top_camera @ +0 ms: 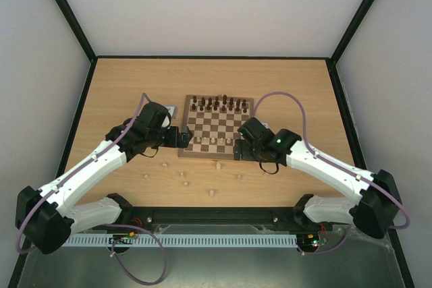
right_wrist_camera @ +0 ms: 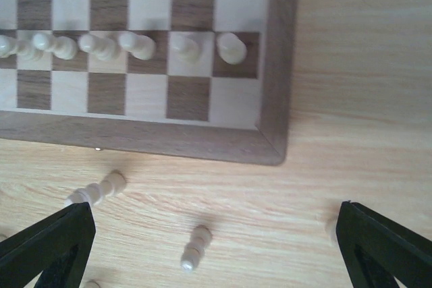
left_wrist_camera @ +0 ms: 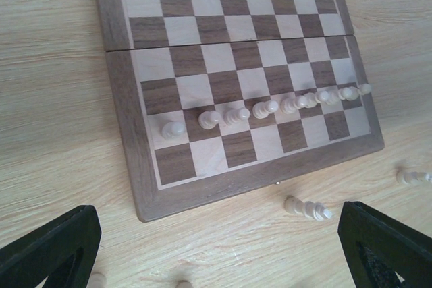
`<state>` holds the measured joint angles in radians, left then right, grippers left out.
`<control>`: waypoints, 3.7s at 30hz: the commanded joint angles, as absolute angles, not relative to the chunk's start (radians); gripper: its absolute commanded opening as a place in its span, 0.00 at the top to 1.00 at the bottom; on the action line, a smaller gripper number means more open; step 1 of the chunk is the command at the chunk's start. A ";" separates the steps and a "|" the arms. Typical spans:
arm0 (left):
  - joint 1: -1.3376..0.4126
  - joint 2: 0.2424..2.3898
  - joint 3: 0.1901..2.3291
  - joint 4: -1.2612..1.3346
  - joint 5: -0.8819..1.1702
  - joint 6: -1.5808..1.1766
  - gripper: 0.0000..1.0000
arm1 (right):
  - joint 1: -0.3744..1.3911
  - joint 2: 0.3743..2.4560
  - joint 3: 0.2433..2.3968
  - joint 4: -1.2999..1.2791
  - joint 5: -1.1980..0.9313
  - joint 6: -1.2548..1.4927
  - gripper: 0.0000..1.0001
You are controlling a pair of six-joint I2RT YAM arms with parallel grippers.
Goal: Set up the chess pieces on the board
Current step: Pick up the chess piece at the center of the board, then place the chess piece on the chessboard.
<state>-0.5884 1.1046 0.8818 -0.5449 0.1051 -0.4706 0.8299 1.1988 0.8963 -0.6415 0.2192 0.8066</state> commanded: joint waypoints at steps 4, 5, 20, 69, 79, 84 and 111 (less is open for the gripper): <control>-0.583 1.121 0.896 -0.521 0.199 -0.428 0.01 | 0.832 1.123 0.768 -0.760 0.244 1.000 0.10; -0.583 1.122 0.895 -0.518 0.208 -0.425 0.01 | 0.833 1.116 0.756 -0.769 0.252 1.014 0.13; -0.582 1.133 0.884 -0.492 0.251 -0.411 0.00 | 0.800 1.145 0.618 -0.700 0.262 1.036 0.40; -0.579 1.117 0.864 -0.504 0.164 -0.456 0.01 | 0.771 1.467 1.048 -0.742 0.192 0.685 0.99; -0.575 1.131 0.867 -0.511 0.156 -0.453 0.01 | 0.772 1.611 1.151 -0.729 0.160 0.601 0.99; -0.574 1.133 0.867 -0.513 0.155 -0.450 0.01 | 0.772 1.647 1.175 -0.722 0.149 0.585 0.98; -0.570 1.129 0.858 -0.512 0.153 -0.449 0.01 | 0.768 1.717 1.195 -0.694 0.160 0.563 0.95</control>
